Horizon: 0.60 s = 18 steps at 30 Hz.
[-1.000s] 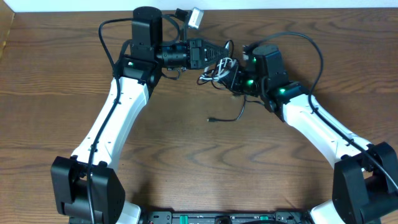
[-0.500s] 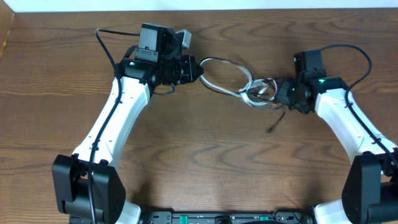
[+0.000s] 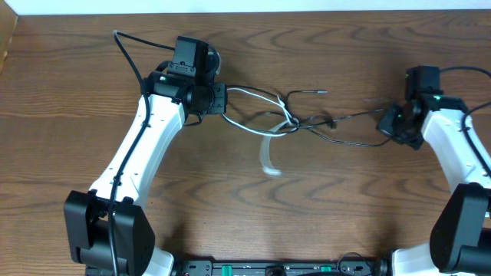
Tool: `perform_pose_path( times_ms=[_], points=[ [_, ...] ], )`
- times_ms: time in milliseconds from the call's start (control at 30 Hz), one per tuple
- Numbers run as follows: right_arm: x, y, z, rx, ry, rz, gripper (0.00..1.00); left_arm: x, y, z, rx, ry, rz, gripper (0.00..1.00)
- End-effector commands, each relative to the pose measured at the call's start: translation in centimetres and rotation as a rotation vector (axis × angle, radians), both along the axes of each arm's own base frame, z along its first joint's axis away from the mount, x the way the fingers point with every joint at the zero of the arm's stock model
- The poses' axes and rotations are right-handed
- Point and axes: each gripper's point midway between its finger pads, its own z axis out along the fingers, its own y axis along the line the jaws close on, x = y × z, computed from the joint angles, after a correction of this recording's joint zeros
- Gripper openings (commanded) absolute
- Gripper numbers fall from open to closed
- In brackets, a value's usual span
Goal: Untangle cables
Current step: 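Pull the strand rightward with the right gripper, stretching the cable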
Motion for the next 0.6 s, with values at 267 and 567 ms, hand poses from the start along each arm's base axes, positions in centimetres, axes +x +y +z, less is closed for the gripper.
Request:
perform_pose_path(
  times_ms=[267, 567],
  points=[
    [-0.4, -5.1, 1.1, 0.144, -0.081, -0.095, 0.01, 3.1, 4.5, 4.6, 0.078, -0.168, 0.108, 0.07],
    [-1.6, -9.0, 1.2, 0.129, -0.095, -0.187, 0.01, 3.7, 6.5, 16.6, 0.009, -0.485, 0.181, 0.08]
  ],
)
